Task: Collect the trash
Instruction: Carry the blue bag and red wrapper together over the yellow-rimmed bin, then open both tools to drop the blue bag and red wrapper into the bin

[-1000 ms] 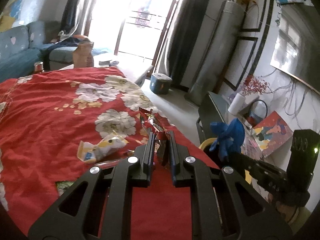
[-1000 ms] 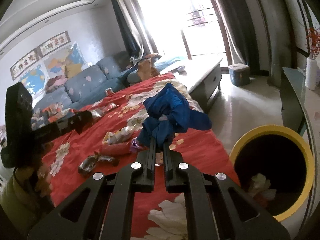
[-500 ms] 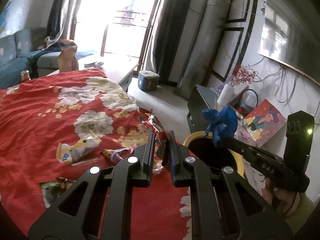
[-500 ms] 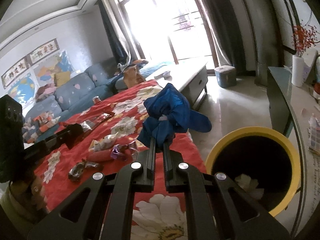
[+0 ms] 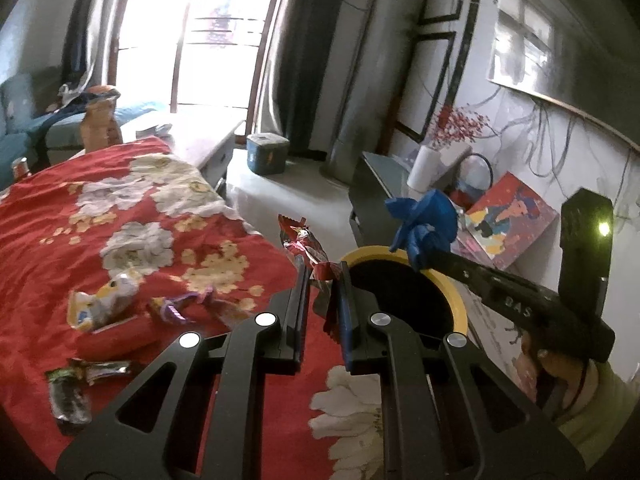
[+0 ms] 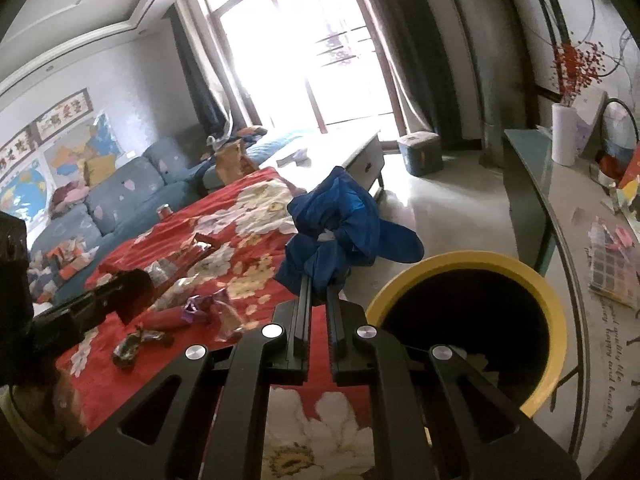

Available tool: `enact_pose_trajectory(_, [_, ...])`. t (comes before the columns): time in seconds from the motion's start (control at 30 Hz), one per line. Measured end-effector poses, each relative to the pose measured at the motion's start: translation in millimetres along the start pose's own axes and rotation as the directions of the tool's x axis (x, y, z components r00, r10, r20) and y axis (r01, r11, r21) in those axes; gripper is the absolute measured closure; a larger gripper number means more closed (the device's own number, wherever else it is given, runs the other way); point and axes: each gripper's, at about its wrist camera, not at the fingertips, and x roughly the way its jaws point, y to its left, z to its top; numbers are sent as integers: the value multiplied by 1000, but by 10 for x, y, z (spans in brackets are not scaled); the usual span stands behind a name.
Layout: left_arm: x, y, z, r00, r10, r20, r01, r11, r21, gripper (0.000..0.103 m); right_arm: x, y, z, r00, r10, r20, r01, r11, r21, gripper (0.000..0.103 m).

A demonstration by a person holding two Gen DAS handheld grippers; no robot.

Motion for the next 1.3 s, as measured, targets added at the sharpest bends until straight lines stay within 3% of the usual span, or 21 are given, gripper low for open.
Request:
enact_pose_trajectory(0.47, [321, -480, -110, 995, -69, -72, 75, 993, 89, 94, -6, -549, -47, 998, -65, -10, 66, 994, 85, 96])
enact_pose_trajectory(0.9, [708, -769, -197, 986, -87, -143, 107, 985, 135, 94, 121, -1014, -183, 993, -97, -60, 106, 979, 175, 96])
enact_pose_trajectory(1.3, [1154, -880, -318, 967, -112, -229, 147, 979, 140, 94, 251, -1317, -326, 987, -106, -117, 132, 963, 235, 96])
